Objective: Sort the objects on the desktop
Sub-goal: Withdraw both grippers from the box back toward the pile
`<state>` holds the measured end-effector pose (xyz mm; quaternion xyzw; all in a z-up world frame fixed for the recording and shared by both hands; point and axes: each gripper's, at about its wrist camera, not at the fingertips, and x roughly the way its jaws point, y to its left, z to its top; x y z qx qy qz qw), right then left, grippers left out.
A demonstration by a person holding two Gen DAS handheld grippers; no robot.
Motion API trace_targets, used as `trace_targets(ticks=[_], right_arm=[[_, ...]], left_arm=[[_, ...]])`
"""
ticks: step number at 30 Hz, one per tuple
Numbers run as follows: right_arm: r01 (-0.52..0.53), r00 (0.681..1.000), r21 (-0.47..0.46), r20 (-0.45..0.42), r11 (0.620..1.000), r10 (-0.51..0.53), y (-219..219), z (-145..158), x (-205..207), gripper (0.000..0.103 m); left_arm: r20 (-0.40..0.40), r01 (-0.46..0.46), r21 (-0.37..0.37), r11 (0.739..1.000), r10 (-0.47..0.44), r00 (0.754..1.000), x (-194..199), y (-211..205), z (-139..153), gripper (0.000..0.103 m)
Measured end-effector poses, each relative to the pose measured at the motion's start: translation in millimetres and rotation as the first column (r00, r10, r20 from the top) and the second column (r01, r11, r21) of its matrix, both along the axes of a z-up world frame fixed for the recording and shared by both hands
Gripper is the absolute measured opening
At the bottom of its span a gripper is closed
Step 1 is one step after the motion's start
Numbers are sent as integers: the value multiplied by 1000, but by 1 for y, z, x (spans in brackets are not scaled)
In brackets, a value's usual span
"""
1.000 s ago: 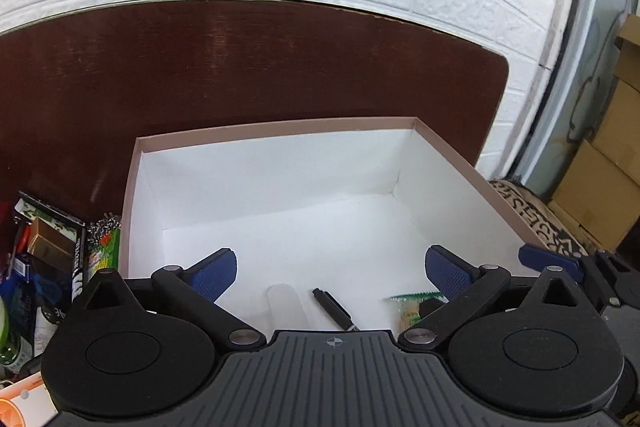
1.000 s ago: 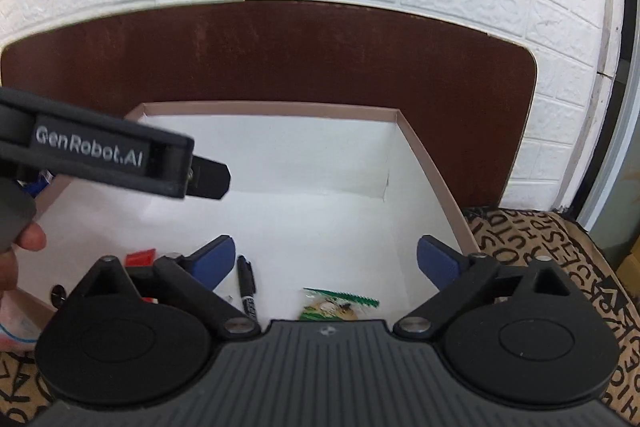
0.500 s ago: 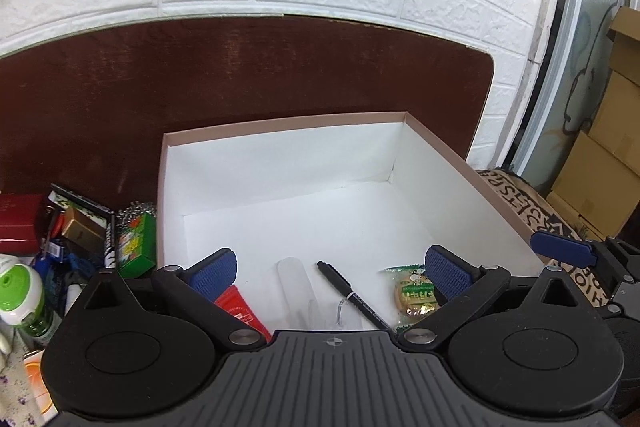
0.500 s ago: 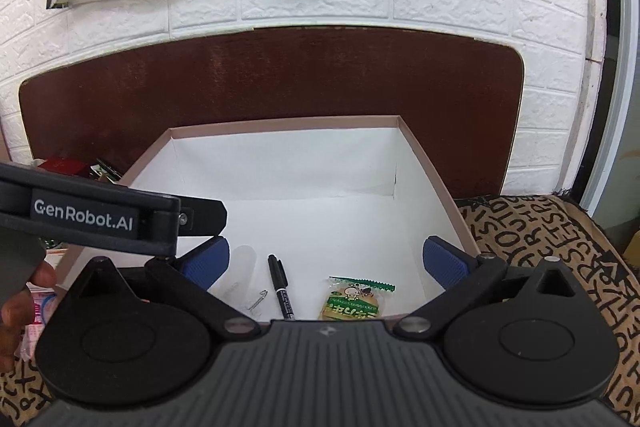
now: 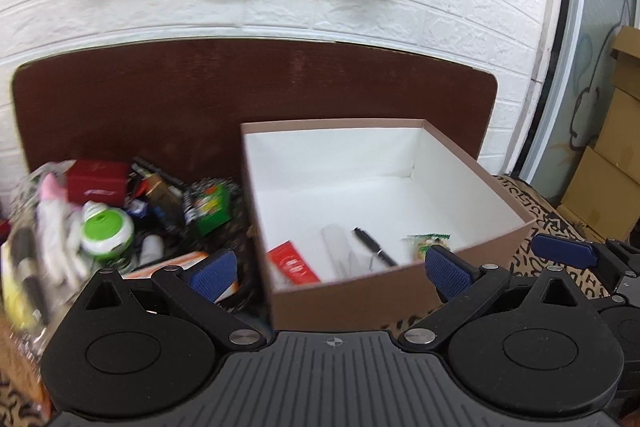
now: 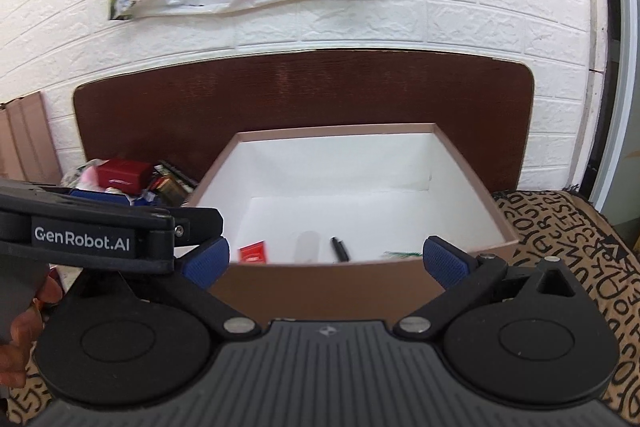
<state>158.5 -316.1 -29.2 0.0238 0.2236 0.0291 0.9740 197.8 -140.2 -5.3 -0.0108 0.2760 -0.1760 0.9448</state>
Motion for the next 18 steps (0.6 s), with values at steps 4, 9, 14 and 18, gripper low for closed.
trace_targets(ticks=[4,9,14,18], right_arm=[[-36,999,14,-10,999,37,26,-5,-22,103],[-83,995,54,-55,995,86,62,-19,-45,103],[-145,985,60,-88,988,150,103,-34,-62,103],[-190,976,42,-99,981,193,138,-44,-71,103]], left_arm=[[3,-56,-9,998,56,998,-32,33,-9,103],[6,-117,3,993,117,993,-68,75,-26,103],[-38,-181,-43,982,180,983,-95,123,-45,103],[-61,-237,-65,969,233,971,-106,159,-61,103]])
